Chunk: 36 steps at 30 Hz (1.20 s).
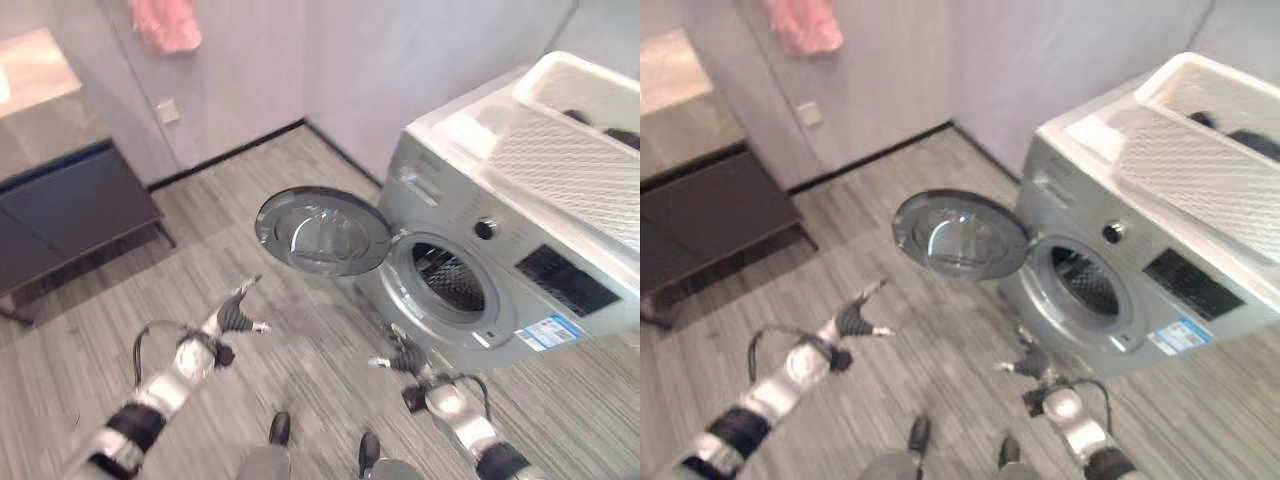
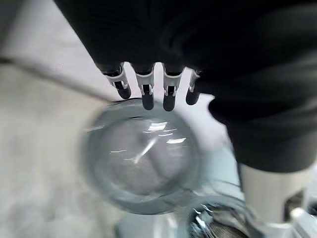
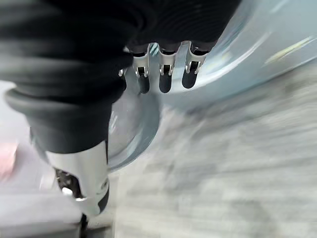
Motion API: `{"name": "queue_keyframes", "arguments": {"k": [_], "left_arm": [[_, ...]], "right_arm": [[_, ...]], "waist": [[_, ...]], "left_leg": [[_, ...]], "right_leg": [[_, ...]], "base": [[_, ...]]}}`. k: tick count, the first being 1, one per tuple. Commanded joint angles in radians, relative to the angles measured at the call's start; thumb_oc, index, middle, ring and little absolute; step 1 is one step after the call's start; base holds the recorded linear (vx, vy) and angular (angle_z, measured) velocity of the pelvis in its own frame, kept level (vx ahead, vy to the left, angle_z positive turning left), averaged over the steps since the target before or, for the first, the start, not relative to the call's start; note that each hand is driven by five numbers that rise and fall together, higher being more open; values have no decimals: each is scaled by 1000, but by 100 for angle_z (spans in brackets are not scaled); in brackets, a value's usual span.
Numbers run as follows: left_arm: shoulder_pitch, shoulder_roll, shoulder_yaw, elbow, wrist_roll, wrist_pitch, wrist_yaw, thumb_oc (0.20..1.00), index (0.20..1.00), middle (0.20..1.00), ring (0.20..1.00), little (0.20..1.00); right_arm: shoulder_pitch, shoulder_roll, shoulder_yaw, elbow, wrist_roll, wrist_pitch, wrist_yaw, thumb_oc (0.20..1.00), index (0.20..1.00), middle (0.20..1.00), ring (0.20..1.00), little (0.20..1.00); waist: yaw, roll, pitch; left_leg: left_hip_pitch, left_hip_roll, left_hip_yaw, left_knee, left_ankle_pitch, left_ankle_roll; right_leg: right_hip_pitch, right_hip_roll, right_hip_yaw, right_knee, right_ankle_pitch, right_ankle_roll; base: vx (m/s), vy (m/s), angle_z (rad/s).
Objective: Grab the laundry basket,head to the washer,open it,put in the laundry and shut it.
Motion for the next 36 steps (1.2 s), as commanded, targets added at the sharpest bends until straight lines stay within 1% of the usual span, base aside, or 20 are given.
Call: {"name": "queue_keyframes", "arguments": {"k": [1,2,4,6,7,8,9,12,13,14,15,17,18,19,20,21,23,26,30,36], "left_arm": [[28,-15,-49,151,9,-29,-99,1000,1000,1000,1000,1000],[15,2,-47,175,-11,-23,-118,1000,1000,1000,1000,1000],[-30,53,-70,197,-92,-6,-185,1000,1000,1000,1000,1000],[-33,54,-73,197,-93,-5,-186,1000,1000,1000,1000,1000],[-45,92,-100,197,-175,13,-275,1000,1000,1000,1000,1000],[-45,116,-108,192,-223,33,-316,1000,1000,1000,1000,1000],[12,159,-115,163,-357,102,-448,1000,1000,1000,1000,1000],[28,271,-187,49,-532,155,-541,1000,1000,1000,1000,1000],[28,274,-187,46,-533,156,-541,1000,1000,1000,1000,1000],[61,332,-192,19,-541,141,-525,1000,1000,1000,1000,1000],[62,333,-191,18,-541,141,-525,1000,1000,1000,1000,1000],[77,341,-160,59,-463,121,-484,1000,1000,1000,1000,1000],[117,323,-54,147,-275,100,-393,1000,1000,1000,1000,1000],[124,296,8,236,-161,104,-335,1000,1000,1000,1000,1000],[125,294,10,237,-159,102,-334,1000,1000,1000,1000,1000],[96,243,101,376,-40,105,-214,1000,1000,1000,1000,1000],[-18,167,217,536,37,113,-30,1000,1000,1000,1000,1000],[-145,132,265,672,26,118,55,1000,1000,1000,1000,1000],[-291,138,245,686,-11,119,139,1000,1000,1000,1000,1000],[-215,121,272,573,-17,114,175,1000,1000,1000,1000,1000]], "right_arm": [[-60,-81,-95,-94,-14,-24,41,1000,1000,1000,1000,1000],[-52,-98,-109,-101,-18,-24,39,1000,1000,1000,1000,1000],[-24,-127,-177,-98,-19,-14,22,1000,1000,1000,1000,1000],[-23,-126,-179,-99,-19,-14,22,1000,1000,1000,1000,1000],[-19,-129,-203,-80,-31,-3,13,1000,1000,1000,1000,1000],[-24,-129,-204,-74,-37,6,15,1000,1000,1000,1000,1000],[-42,-124,-193,-50,-59,21,32,1000,1000,1000,1000,1000],[-44,-117,-181,-63,-78,45,56,1000,1000,1000,1000,1000],[-45,-116,-181,-63,-79,45,56,1000,1000,1000,1000,1000],[-41,-105,-170,-80,-61,37,77,1000,1000,1000,1000,1000],[-41,-105,-169,-80,-61,37,77,1000,1000,1000,1000,1000],[-40,-98,-155,-116,-52,30,89,1000,1000,1000,1000,1000],[-43,-93,-151,-156,-45,26,99,1000,1000,1000,1000,1000],[-44,-87,-151,-167,-44,24,102,1000,1000,1000,1000,1000],[-45,-88,-150,-167,-44,24,102,1000,1000,1000,1000,1000],[-43,-78,-155,-184,-45,20,105,1000,1000,1000,1000,1000],[-54,-76,-158,-217,-51,5,89,1000,1000,1000,1000,1000],[-84,-81,-172,-250,-50,-15,40,1000,1000,1000,1000,1000],[-104,-79,-195,-244,-27,-27,-29,1000,1000,1000,1000,1000],[-67,-56,-253,-237,35,-24,-57,1000,1000,1000,1000,1000]], "waist": [[-22,13,-12],[-35,10,-2],[-33,-1,25],[-36,-2,23],[-31,-5,51],[-25,-2,57],[-18,7,59],[-9,6,48],[-7,6,46],[4,-9,34],[7,-9,32],[13,-31,29],[20,-63,32],[26,-74,32],[25,-73,32],[28,-92,35],[25,-122,54],[8,-142,85],[3,-153,123],[20,-159,135]], "left_leg": [[-64,127,53,198,-151,-12],[-73,132,61,213,-149,-8],[-192,136,13,213,-74,-12],[-198,134,8,214,-73,-12],[-284,112,-38,149,-48,-10],[-310,107,-47,115,-28,-14],[-340,114,-42,114,-13,-17],[-371,103,-5,225,-2,-20],[-375,104,-4,226,0,-20],[-342,100,42,226,-21,-5],[-343,103,44,222,-17,-5],[-327,102,94,224,-38,15],[-320,107,146,223,-52,28],[-319,106,162,220,-56,33],[-319,106,163,220,-56,33],[-319,106,179,212,-60,38],[-330,105,186,196,-56,42],[-363,100,182,159,-40,42],[-409,86,152,134,-17,37],[-417,80,127,193,-55,46]], "right_leg": [[-126,77,80,125,-119,-32],[-130,80,97,125,-117,-30],[-134,71,125,115,-117,-28],[-136,69,120,115,-119,-28],[-113,72,143,105,-140,-23],[-107,80,164,108,-149,-21],[-86,91,225,113,-172,-7],[-74,52,269,102,-176,6],[-78,54,271,102,-173,6],[-83,25,306,112,-169,26],[-87,26,309,112,-166,27],[-114,-3,326,130,-160,45],[-159,-20,336,147,-139,60],[-178,-27,334,148,-128,63],[-178,-27,335,148,-128,63],[-198,-34,328,145,-115,65],[-235,-38,316,144,-94,67],[-286,-41,287,127,-63,75],[-315,-52,232,97,-37,80],[-307,-54,227,111,-43,77]], "base": [[94,-69,-86],[43,76,-108],[47,107,-105],[88,56,-51],[215,127,-9],[382,285,-4],[319,309,-29],[228,287,-94],[255,306,-123],[174,200,-94],[256,280,-125],[137,207,-110],[87,216,-77],[35,136,-83],[-1,70,-83],[-24,34,-58],[-68,46,-32],[-125,53,1],[-74,11,15],[8,4,13]]}}
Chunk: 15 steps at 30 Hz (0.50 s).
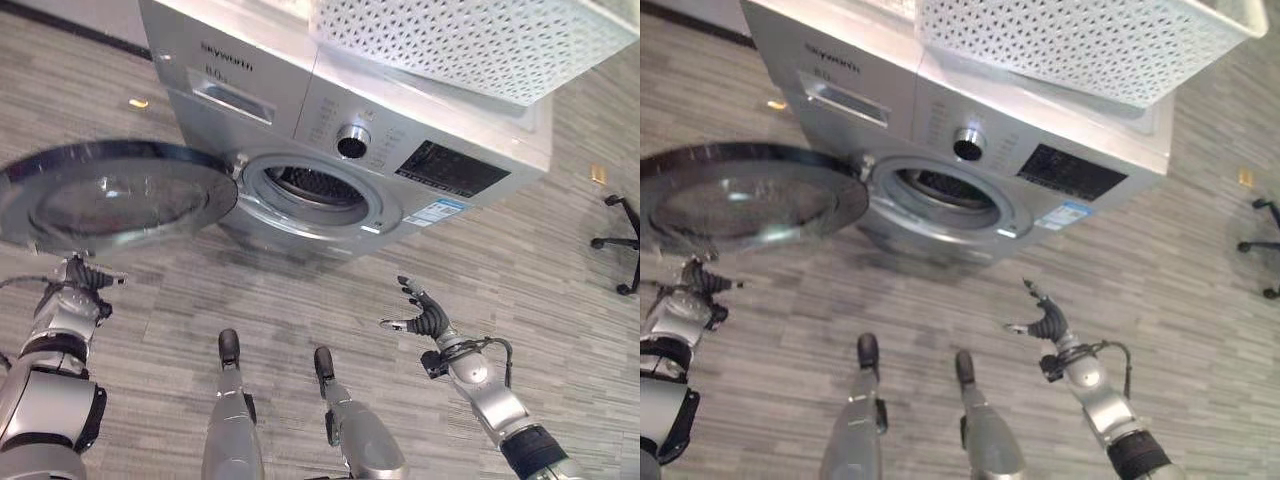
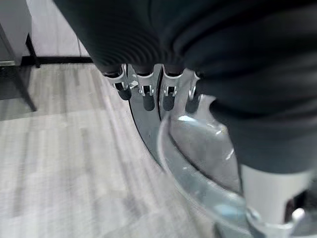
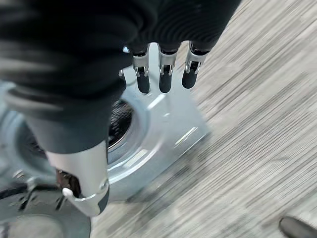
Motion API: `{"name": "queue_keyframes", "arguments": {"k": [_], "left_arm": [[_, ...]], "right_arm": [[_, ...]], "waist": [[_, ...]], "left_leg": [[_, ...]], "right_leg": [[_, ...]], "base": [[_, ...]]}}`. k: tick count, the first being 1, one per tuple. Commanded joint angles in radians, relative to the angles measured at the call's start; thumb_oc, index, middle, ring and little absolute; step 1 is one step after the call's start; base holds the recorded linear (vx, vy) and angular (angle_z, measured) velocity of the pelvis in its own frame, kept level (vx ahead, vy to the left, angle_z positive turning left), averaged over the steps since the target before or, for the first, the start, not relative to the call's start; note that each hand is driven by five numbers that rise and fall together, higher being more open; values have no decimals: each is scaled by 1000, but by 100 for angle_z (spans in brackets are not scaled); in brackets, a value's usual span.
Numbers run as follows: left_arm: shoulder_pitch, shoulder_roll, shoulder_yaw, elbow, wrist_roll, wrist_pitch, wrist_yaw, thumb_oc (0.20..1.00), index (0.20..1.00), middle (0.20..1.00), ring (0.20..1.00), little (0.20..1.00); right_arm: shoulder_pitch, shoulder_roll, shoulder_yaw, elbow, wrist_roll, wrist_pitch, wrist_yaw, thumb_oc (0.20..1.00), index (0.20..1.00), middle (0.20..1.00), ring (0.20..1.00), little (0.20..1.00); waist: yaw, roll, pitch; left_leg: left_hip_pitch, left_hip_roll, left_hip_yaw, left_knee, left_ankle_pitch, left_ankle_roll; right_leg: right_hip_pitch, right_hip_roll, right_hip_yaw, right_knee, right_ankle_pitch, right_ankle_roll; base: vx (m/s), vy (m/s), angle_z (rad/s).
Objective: Grab the laundry basket,head to the washer,open it,put in the laundry and shut it.
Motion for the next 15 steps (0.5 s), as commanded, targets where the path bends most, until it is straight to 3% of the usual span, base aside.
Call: {"name": "queue_keyframes", "arguments": {"k": [1,10,11,12,13,15], "left_arm": [[65,-57,22,-102,4,-74,38,1000,1000,1000,1000,1000],[261,-95,100,-238,39,-60,36,1000,1000,1000,1000,1000],[284,-111,113,-254,35,-58,33,1000,1000,1000,1000,1000],[299,-131,115,-278,38,-56,31,1000,1000,1000,1000,1000],[298,-132,115,-279,38,-56,31,1000,1000,1000,1000,1000],[298,-145,116,-284,45,-55,29,1000,1000,1000,1000,1000]], "right_arm": [[74,-8,-142,-41,116,-53,-55,1000,1000,1000,1000,1000],[101,-12,-360,-34,119,-26,-156,1000,1000,1000,1000,1000],[106,-23,-416,-63,112,-21,-179,1000,1000,1000,1000,1000],[101,-50,-474,-105,73,-15,-218,1000,1000,1000,1000,1000],[101,-50,-475,-107,72,-14,-218,1000,1000,1000,1000,1000],[97,-90,-516,-154,0,-5,-250,1000,1000,1000,1000,1000]], "waist": [[5,32,-77],[15,63,-156],[12,73,-172],[-2,83,-171],[-1,85,-171],[-12,100,-165]], "left_leg": [[0,31,-49,175,-200,30],[53,-10,-73,215,-278,68],[79,-36,-87,217,-296,88],[129,-80,-125,224,-318,112],[126,-78,-124,221,-312,111],[166,-104,-159,221,-327,132]], "right_leg": [[19,-60,27,112,-133,21],[54,-75,58,198,-163,29],[56,-73,72,270,-148,32],[36,-49,117,424,-57,20],[32,-47,119,424,-52,20],[-3,17,167,571,-24,10]], "base": [[46,32,-7],[105,96,-4],[194,193,-4],[178,191,-1],[157,155,4],[117,136,15]]}}
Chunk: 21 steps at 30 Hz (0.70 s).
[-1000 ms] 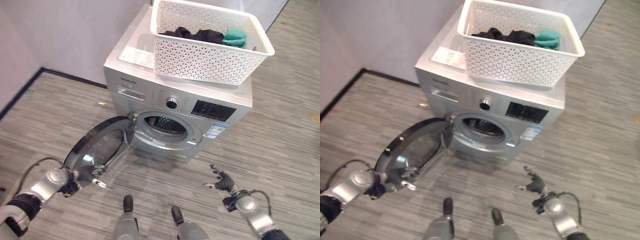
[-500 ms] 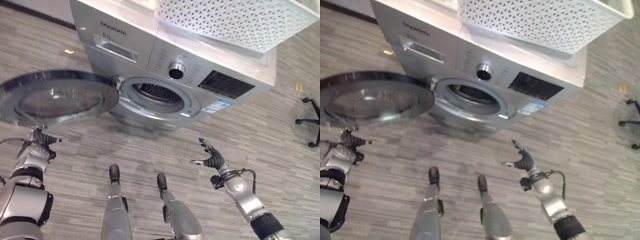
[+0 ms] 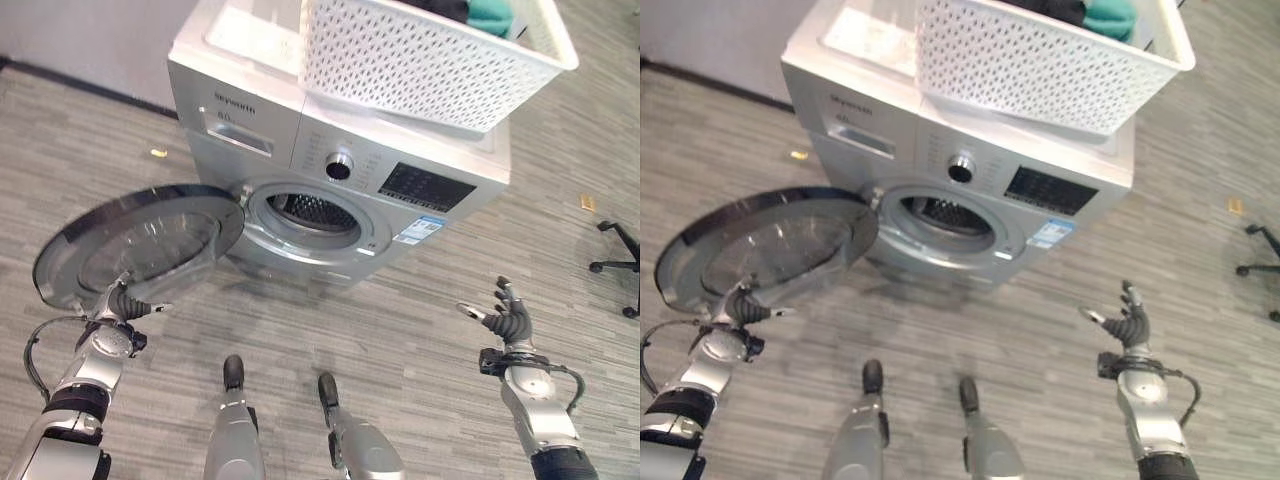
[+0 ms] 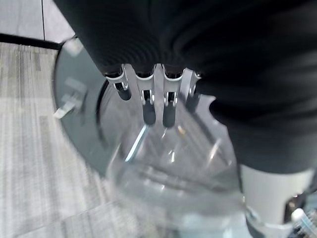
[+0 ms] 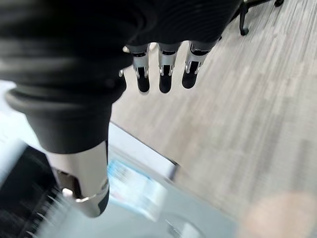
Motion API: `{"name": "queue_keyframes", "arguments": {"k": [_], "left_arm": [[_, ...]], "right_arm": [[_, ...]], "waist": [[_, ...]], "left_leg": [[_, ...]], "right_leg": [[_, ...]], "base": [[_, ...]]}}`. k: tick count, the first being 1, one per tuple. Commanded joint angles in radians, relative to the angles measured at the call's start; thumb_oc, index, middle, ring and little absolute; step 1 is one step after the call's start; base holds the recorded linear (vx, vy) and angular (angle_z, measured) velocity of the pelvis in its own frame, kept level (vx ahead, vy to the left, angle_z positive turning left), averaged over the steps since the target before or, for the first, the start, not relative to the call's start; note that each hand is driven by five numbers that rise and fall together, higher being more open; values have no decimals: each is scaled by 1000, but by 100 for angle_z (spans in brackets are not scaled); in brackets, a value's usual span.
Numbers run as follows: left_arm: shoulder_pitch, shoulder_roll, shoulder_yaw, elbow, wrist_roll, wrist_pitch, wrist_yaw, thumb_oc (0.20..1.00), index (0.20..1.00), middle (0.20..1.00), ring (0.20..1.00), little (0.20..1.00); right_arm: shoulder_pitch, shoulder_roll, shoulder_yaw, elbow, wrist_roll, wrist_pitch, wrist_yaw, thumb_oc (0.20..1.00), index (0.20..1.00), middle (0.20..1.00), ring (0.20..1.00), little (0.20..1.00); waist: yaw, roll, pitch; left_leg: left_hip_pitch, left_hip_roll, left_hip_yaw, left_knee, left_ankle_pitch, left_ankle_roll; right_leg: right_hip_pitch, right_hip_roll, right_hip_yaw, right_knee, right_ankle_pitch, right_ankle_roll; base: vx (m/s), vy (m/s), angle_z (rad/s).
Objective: Grab the laundry basket,head to the washer,open it,put in the laundry and shut it.
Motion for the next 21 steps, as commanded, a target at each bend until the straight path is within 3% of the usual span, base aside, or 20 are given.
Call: {"name": "queue_keyframes", "arguments": {"k": [1,5,6,8,9,12,14,17,19,21], "left_arm": [[-21,41,7,-2,41,-31,27,1000,1000,1000,1000,1000],[-23,38,0,-1,55,-32,22,1000,1000,1000,1000,1000],[-55,30,-52,42,72,-38,10,1000,1000,1000,1000,1000],[-97,25,-91,81,89,-44,7,1000,1000,1000,1000,1000],[-156,30,-135,121,97,-45,9,1000,1000,1000,1000,1000],[-191,34,-154,145,89,-44,7,1000,1000,1000,1000,1000],[-190,55,-161,127,83,-41,0,1000,1000,1000,1000,1000],[-159,54,-151,110,69,-41,-2,1000,1000,1000,1000,1000],[-124,55,-139,102,62,-45,-5,1000,1000,1000,1000,1000],[-67,56,-122,87,59,-43,-7,1000,1000,1000,1000,1000]], "right_arm": [[-58,-127,-83,-95,-153,-31,-109,1000,1000,1000,1000,1000],[-103,-178,-107,-136,-185,-33,-124,1000,1000,1000,1000,1000],[-197,-294,-115,-174,-179,-51,-133,1000,1000,1000,1000,1000],[-257,-365,-99,-178,-170,-55,-135,1000,1000,1000,1000,1000],[-305,-455,-94,-174,-135,-58,-129,1000,1000,1000,1000,1000],[-318,-523,-108,-153,-118,-52,-125,1000,1000,1000,1000,1000],[-320,-574,-138,-113,-86,-34,-126,1000,1000,1000,1000,1000],[-302,-594,-159,-81,-58,-18,-119,1000,1000,1000,1000,1000],[-250,-615,-202,-70,-26,-10,-84,1000,1000,1000,1000,1000],[-225,-635,-207,-74,11,-9,-46,1000,1000,1000,1000,1000]], "waist": [[-14,9,-65],[-12,22,-68],[-15,35,-72],[-32,44,-61],[-50,30,-46],[-65,27,-31],[-68,15,-30],[-71,4,-45],[-79,-9,-88],[-84,-18,-120]], "left_leg": [[117,-72,-100,58,-212,79],[157,-77,-107,39,-216,85],[195,-92,-138,20,-225,76],[224,-101,-189,31,-254,68],[253,-115,-266,68,-296,49],[276,-110,-314,90,-323,38],[321,-82,-350,90,-353,20],[368,-49,-373,69,-365,5],[405,-19,-385,39,-363,-14],[460,42,-376,16,-342,-43]], "right_leg": [[-59,30,99,356,72,40],[-76,23,76,319,63,25],[-94,44,68,137,-20,34],[-113,44,79,-2,-1,49],[-158,35,114,-112,52,70],[-168,16,88,-157,74,77],[-172,-16,15,-203,95,81],[-163,-24,-26,-203,108,87],[-115,-40,-46,-202,125,86],[-123,-11,-65,-130,122,89]], "base": [[112,128,41],[164,24,21],[317,-29,0],[448,-112,32],[377,-146,59],[284,-167,140],[257,-211,166],[288,-222,113],[379,-269,63],[424,-329,21]]}}
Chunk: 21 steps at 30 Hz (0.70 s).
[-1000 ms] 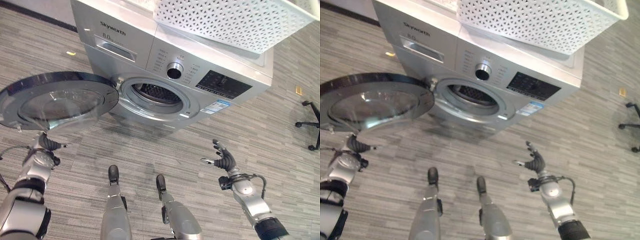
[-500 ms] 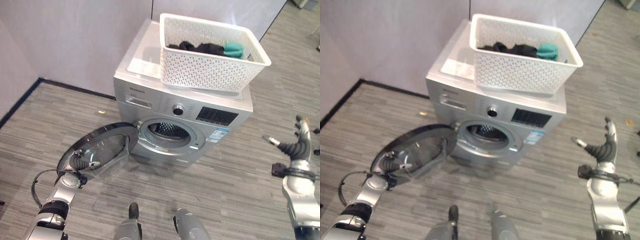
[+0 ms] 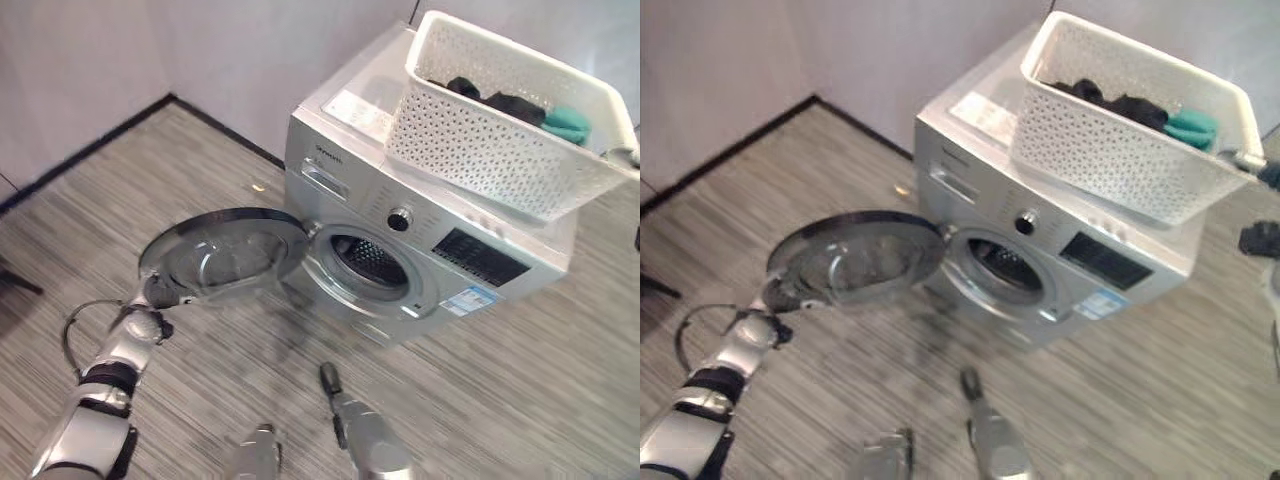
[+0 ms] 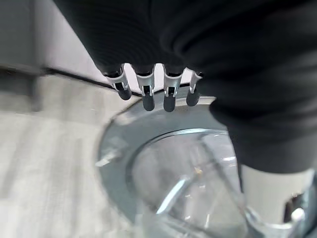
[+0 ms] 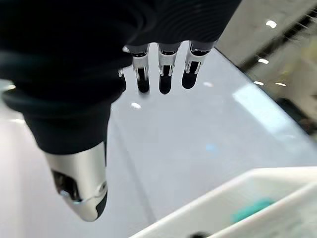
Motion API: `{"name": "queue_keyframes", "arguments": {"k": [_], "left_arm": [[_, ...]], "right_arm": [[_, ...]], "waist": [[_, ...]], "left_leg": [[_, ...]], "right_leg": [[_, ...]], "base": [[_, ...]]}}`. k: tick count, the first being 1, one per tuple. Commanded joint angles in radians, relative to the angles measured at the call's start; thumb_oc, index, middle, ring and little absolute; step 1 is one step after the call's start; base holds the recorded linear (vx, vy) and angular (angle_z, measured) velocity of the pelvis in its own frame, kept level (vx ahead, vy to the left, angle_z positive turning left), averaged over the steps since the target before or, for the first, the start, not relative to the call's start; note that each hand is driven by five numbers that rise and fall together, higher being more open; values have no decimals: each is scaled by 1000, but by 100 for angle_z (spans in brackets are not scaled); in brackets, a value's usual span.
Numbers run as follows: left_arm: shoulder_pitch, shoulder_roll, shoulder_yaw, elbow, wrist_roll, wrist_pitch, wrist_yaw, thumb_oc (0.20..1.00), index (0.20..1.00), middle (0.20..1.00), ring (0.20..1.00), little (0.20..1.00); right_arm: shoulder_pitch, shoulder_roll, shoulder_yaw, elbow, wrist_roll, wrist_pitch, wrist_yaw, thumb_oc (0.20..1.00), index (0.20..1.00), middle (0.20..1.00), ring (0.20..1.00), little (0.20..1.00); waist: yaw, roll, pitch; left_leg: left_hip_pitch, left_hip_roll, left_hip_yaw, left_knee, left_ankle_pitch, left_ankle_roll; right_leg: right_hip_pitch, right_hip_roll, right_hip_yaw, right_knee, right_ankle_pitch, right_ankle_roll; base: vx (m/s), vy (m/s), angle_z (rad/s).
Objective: Grab the laundry basket,head to the washer,open it,put in the laundry and shut it.
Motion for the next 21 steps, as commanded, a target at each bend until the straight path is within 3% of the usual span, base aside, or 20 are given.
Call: {"name": "queue_keyframes", "arguments": {"k": [1,3,4,6,7,8,9,10,11,12,13,14,15,21], "left_arm": [[62,46,-10,-31,10,-27,4,1000,1000,1000,1000,1000],[78,54,-10,-35,-2,-31,-8,1000,1000,1000,1000,1000],[86,71,-9,-47,-3,-30,-21,1000,1000,1000,1000,1000],[97,108,1,-49,3,-22,-36,1000,1000,1000,1000,1000],[96,124,10,-46,1,-19,-35,1000,1000,1000,1000,1000],[88,127,18,-37,-9,-21,-37,1000,1000,1000,1000,1000],[84,121,14,-28,-9,-26,-38,1000,1000,1000,1000,1000],[77,116,5,-21,-7,-31,-41,1000,1000,1000,1000,1000],[70,114,-2,-15,-6,-38,-44,1000,1000,1000,1000,1000],[62,107,-22,-10,-5,-50,-34,1000,1000,1000,1000,1000],[47,101,-38,2,-7,-51,-37,1000,1000,1000,1000,1000],[59,83,-42,3,-19,-59,-38,1000,1000,1000,1000,1000],[67,72,-40,-2,-16,-61,-42,1000,1000,1000,1000,1000],[154,71,-24,-50,0,-80,-91,1000,1000,1000,1000,1000]], "right_arm": [[0,-87,-49,5,108,-13,60,1000,1000,1000,1000,1000],[18,-131,-52,11,175,-28,103,1000,1000,1000,1000,1000],[26,-169,-61,22,198,-30,122,1000,1000,1000,1000,1000],[23,-217,-50,49,228,-34,148,1000,1000,1000,1000,1000],[20,-232,-44,64,243,-32,155,1000,1000,1000,1000,1000],[39,-278,-53,86,248,-20,181,1000,1000,1000,1000,1000],[61,-292,-68,86,247,-21,195,1000,1000,1000,1000,1000],[62,-302,-80,85,244,-25,201,1000,1000,1000,1000,1000],[49,-310,-75,91,242,-36,202,1000,1000,1000,1000,1000],[26,-304,-54,110,234,-54,178,1000,1000,1000,1000,1000],[-27,-302,-5,125,227,-39,197,1000,1000,1000,1000,1000],[-86,-296,66,123,229,-39,223,1000,1000,1000,1000,1000],[-113,-297,99,116,236,-42,237,1000,1000,1000,1000,1000],[-156,-319,229,53,233,-38,354,1000,1000,1000,1000,1000]], "waist": [[7,-17,-147],[4,-10,-162],[1,-25,-162],[1,-71,-164],[-4,-81,-163],[-12,-90,-163],[-12,-97,-164],[5,-101,-158],[26,-100,-152],[58,-106,-136],[73,-103,-127],[81,-77,-131],[79,-73,-145],[94,-48,-190]], "left_leg": [[257,172,-64,-198,23,-69],[223,242,-38,-108,132,-96],[171,251,-33,-1,198,-95],[61,256,-25,193,267,-64],[23,283,5,227,278,-52],[-8,337,113,116,237,-52],[-23,348,175,12,224,-70],[-44,330,211,-71,217,-85],[-65,297,221,-165,247,-100],[-126,267,218,-171,283,-112],[-139,260,213,-140,273,-127],[-85,239,187,-179,239,-125],[-80,223,180,-189,236,-123],[8,206,229,-257,218,-107]], "right_leg": [[-78,-17,-23,-1,71,61],[-38,27,-55,13,24,30],[-9,38,-58,1,15,11],[43,52,-52,-32,8,-29],[59,58,-54,-39,-1,-39],[87,47,-73,-49,-23,-38],[104,27,-87,-57,-33,-35],[119,10,-94,-62,-39,-38],[132,3,-95,-68,-42,-36],[152,0,-97,-72,-53,-39],[152,-6,-89,-62,-56,-40],[163,2,-70,-46,-66,-28],[160,-9,-67,-48,-56,-23],[191,-49,-46,-90,-44,1]], "base": [[380,-331,13],[332,-350,15],[262,-368,31],[193,-353,22],[206,-265,-8],[209,-144,2],[200,-14,32],[127,89,47],[86,71,44],[54,98,1],[118,167,-22],[144,230,-61],[188,212,-81],[132,142,-25]]}}
